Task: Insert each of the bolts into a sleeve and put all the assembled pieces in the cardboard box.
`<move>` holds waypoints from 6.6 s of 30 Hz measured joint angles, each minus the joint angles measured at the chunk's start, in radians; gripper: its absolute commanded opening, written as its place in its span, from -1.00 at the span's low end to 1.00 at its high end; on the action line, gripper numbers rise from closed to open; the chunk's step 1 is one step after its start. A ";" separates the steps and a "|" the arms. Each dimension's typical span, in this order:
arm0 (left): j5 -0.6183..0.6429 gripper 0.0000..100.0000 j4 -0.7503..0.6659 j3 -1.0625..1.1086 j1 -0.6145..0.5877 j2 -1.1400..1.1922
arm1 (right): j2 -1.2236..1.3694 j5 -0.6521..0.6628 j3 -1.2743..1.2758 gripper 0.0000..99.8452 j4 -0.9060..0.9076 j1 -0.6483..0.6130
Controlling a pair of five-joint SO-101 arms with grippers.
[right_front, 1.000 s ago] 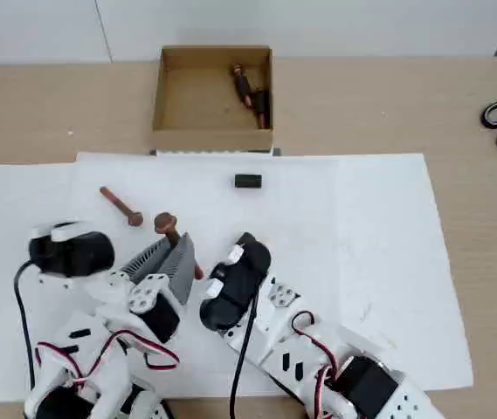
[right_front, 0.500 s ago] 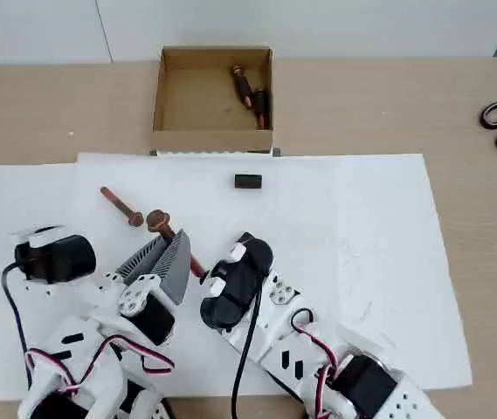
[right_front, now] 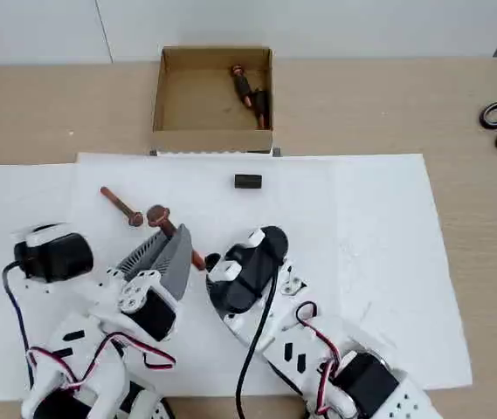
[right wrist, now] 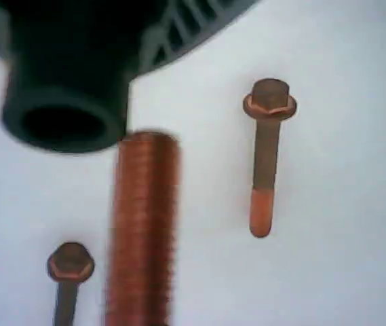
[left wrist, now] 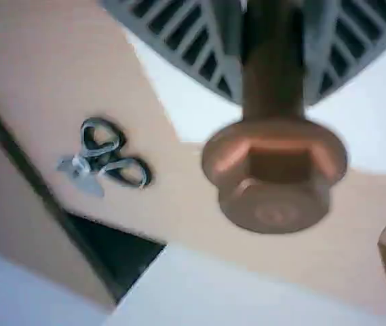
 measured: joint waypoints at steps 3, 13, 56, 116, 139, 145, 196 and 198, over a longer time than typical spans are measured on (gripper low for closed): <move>0.000 -0.99 -0.057 0.015 -0.035 0.000 | 0.000 0.000 0.000 -1.00 0.000 0.000; 0.000 -0.99 -0.074 0.017 -0.041 0.000 | 0.000 0.000 0.000 -1.00 0.000 0.000; -0.034 -0.99 0.037 0.091 0.127 -0.002 | 0.000 0.009 0.000 -1.00 -0.002 -0.002; -0.601 -0.99 0.296 -0.055 -0.273 -0.011 | 0.091 0.083 -0.087 -1.00 -0.089 0.298; -0.703 -0.99 -0.025 0.483 -0.436 0.000 | 1.508 0.192 -1.313 -1.00 -0.092 0.431; -0.701 -0.99 -0.025 0.511 -0.436 0.000 | 1.755 0.373 -1.550 -0.99 -0.092 0.431; -0.704 -0.99 -0.037 0.519 -0.436 0.000 | 2.202 0.040 -2.480 -0.99 0.809 0.436; -0.704 -0.99 -0.037 0.519 -0.436 0.000 | 2.191 -0.021 -2.480 -0.99 0.815 0.436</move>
